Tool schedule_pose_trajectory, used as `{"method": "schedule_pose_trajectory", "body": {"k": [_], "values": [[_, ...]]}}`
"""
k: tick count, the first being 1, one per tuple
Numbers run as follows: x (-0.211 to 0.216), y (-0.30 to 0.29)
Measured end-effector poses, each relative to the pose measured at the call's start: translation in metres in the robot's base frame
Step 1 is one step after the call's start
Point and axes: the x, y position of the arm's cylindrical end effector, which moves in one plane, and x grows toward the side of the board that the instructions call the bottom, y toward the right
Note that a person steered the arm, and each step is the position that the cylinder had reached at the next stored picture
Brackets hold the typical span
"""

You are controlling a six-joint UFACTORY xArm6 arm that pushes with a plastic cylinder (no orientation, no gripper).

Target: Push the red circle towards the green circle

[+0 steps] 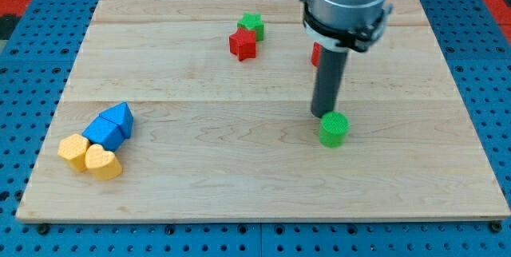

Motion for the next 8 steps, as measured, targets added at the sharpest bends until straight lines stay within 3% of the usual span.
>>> {"method": "schedule_pose_trajectory", "body": {"k": [1, 2, 3, 4, 6, 7, 8], "values": [[-0.019, 0.012], [-0.042, 0.067], [-0.093, 0.1], [-0.138, 0.095], [-0.098, 0.013], [-0.135, 0.056], [-0.163, 0.022]]}}
